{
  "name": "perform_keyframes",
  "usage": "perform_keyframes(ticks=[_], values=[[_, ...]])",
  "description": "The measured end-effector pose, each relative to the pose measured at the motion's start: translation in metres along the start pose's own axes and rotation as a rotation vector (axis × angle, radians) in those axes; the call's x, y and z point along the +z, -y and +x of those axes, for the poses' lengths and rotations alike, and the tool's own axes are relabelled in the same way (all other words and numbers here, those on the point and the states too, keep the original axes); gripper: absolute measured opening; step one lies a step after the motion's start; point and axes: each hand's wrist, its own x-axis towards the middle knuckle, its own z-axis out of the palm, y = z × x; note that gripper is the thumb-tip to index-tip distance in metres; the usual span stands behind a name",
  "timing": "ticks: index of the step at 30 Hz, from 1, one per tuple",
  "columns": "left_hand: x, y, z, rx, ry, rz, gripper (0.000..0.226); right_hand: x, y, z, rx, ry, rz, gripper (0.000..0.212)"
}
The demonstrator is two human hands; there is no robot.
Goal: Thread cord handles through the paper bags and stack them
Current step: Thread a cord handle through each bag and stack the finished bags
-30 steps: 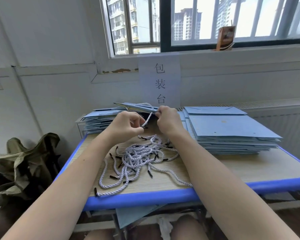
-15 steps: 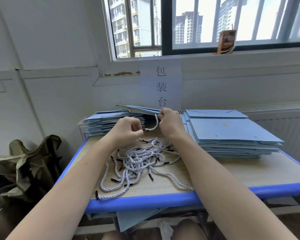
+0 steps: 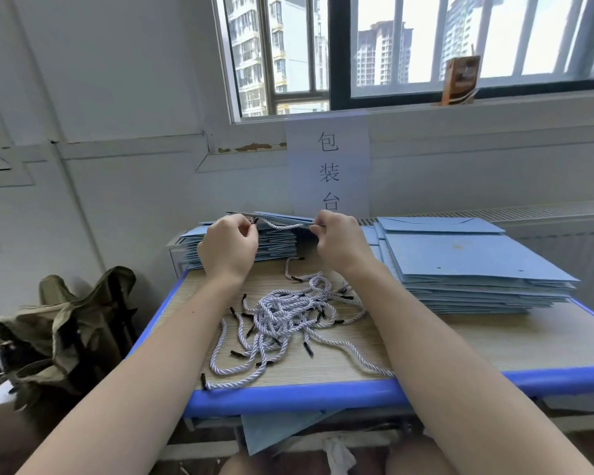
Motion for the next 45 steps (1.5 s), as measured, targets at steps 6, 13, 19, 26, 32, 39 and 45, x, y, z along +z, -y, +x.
perform_keyframes(ticks=[6,13,19,26,32,39,45], values=[[0.003,-0.005,0.008,0.057,0.026,-0.007,0.017,0.002,-0.001,0.002,0.017,0.035,-0.022,0.014],[0.006,-0.031,0.038,0.161,0.249,0.253,0.013,-0.001,-0.001,0.002,0.071,-0.004,0.046,0.012],[0.031,-0.043,0.017,0.276,0.239,-0.001,0.019,-0.006,-0.008,0.003,0.175,-0.131,0.09,0.014],[0.038,-0.017,0.011,0.379,0.31,-0.096,0.01,-0.004,-0.016,0.008,0.178,-0.127,0.093,0.02],[0.035,-0.017,0.008,0.385,0.243,-0.127,0.015,-0.003,-0.015,0.002,0.143,-0.031,0.036,0.044],[0.033,-0.02,0.007,0.311,0.185,-0.049,0.02,-0.003,-0.014,0.003,0.103,0.031,0.086,0.055],[0.032,-0.022,0.005,0.327,0.195,-0.04,0.019,0.0,-0.013,0.003,0.136,-0.055,0.126,0.031]])
